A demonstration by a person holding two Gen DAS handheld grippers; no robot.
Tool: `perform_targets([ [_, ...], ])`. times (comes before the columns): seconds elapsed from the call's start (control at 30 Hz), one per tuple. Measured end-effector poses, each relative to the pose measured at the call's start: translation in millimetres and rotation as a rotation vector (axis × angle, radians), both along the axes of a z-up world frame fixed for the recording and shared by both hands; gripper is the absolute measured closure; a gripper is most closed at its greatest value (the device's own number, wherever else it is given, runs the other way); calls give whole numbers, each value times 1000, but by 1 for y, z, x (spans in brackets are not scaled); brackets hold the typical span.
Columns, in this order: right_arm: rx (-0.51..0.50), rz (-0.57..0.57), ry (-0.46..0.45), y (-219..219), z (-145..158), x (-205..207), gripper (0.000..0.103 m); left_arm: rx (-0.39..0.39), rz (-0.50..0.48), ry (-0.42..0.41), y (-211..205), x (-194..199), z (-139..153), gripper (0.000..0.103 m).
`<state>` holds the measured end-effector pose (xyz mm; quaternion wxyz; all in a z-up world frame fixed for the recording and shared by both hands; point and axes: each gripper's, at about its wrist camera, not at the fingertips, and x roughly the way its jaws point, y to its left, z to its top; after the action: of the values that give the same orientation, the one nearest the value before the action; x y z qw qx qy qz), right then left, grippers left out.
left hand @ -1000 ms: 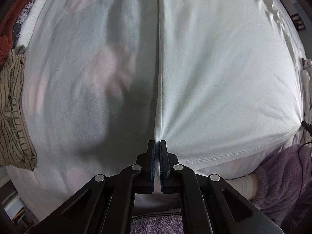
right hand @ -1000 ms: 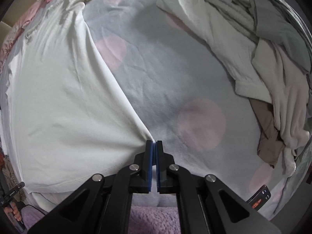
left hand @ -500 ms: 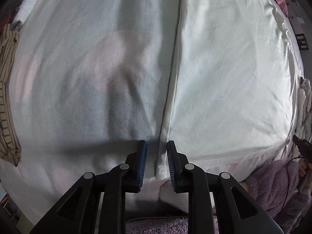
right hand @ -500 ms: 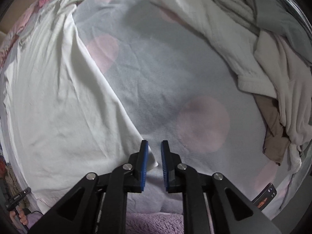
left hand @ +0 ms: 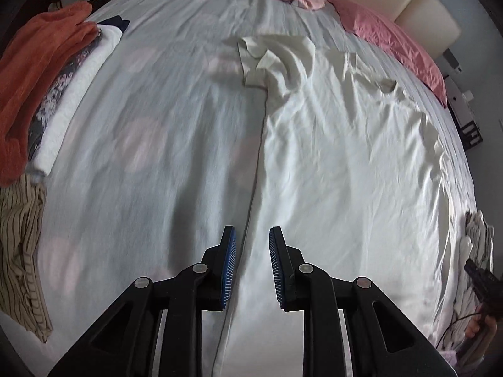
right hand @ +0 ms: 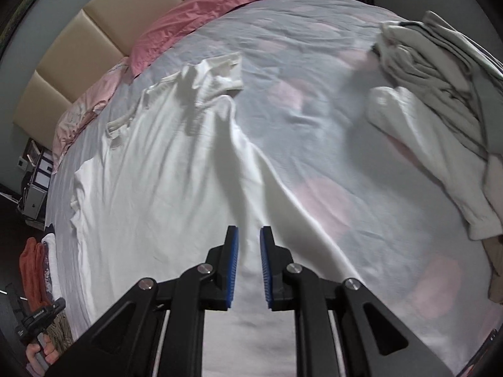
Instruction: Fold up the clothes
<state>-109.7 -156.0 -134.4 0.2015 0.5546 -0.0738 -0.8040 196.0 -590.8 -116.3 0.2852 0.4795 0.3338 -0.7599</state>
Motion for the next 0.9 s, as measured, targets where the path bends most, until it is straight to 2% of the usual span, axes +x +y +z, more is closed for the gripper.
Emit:
perform_targets([
  [0.1, 3, 25, 33, -44, 3, -9, 89, -38, 32, 40, -36, -50, -14, 80],
  [0.17, 0, 21, 71, -67, -1, -21, 89, -59, 44, 66, -59, -68, -6, 80],
  [0.27, -10, 25, 170, -86, -10, -28, 89, -77, 52, 82, -92, -93, -1, 80],
  [0.37, 5, 79, 245, -98, -25, -27, 89, -80, 37, 64, -123, -128, -15, 80],
  [0.5, -2, 121, 240, -108, -45, -43, 89, -80, 22, 0, -148, -167, -40, 77],
  [0.53, -5, 125, 232, -109, -49, -48, 89, -89, 16, -13, -152, -175, -46, 69],
  [0.57, -10, 134, 220, -111, -53, -52, 89, -105, 12, -28, -154, -181, -51, 56],
  [0.6, -17, 139, 210, -112, -57, -55, 89, -128, 7, -42, -155, -186, -55, 50],
  [0.77, -50, 142, 119, -113, -76, -66, 89, -205, -54, -71, -152, -203, -66, 48],
  [0.8, -53, 141, 103, -113, -79, -67, 89, -223, -61, -82, -151, -204, -69, 49],
  [0.83, -56, 142, 96, -113, -81, -67, 89, -241, -67, -90, -150, -205, -71, 60],
  [0.87, -54, 147, 101, -114, -81, -66, 89, -240, -64, -94, -150, -204, -72, 87],
  [0.9, -52, 152, 105, -115, -80, -65, 89, -232, -57, -97, -150, -202, -74, 92],
])
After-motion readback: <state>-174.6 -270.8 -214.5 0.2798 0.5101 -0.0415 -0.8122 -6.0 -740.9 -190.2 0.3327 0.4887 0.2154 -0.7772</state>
